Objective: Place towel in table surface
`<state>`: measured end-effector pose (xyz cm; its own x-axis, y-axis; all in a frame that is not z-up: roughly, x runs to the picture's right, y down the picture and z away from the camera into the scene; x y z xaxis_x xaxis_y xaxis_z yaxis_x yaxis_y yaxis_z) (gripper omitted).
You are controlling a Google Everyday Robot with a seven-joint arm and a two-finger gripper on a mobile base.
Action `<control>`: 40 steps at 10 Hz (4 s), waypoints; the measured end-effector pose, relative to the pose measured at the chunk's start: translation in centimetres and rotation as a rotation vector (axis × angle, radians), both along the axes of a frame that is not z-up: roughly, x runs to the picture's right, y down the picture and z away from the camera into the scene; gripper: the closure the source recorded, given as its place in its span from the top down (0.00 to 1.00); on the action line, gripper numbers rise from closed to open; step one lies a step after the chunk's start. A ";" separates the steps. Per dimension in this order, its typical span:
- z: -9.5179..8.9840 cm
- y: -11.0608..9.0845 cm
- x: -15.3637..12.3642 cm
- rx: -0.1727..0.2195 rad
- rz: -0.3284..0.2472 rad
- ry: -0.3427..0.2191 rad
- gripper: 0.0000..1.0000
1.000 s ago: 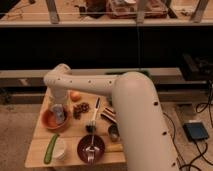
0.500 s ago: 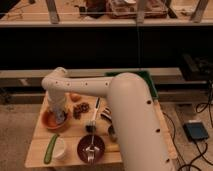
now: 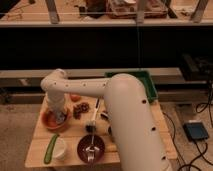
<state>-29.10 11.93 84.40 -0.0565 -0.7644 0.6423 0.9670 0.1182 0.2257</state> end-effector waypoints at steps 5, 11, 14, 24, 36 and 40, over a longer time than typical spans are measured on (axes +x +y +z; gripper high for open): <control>-0.3 -0.6 0.7 0.005 0.031 0.045 0.05; -5.4 -6.3 7.2 0.060 0.235 0.091 0.00; -7.2 -7.5 15.0 0.033 0.429 0.138 0.00; -13.8 -0.7 36.1 -0.106 0.857 0.568 0.00; -18.5 -4.7 54.1 0.143 1.190 0.890 0.00; -16.5 -3.4 62.4 0.097 1.351 0.915 0.00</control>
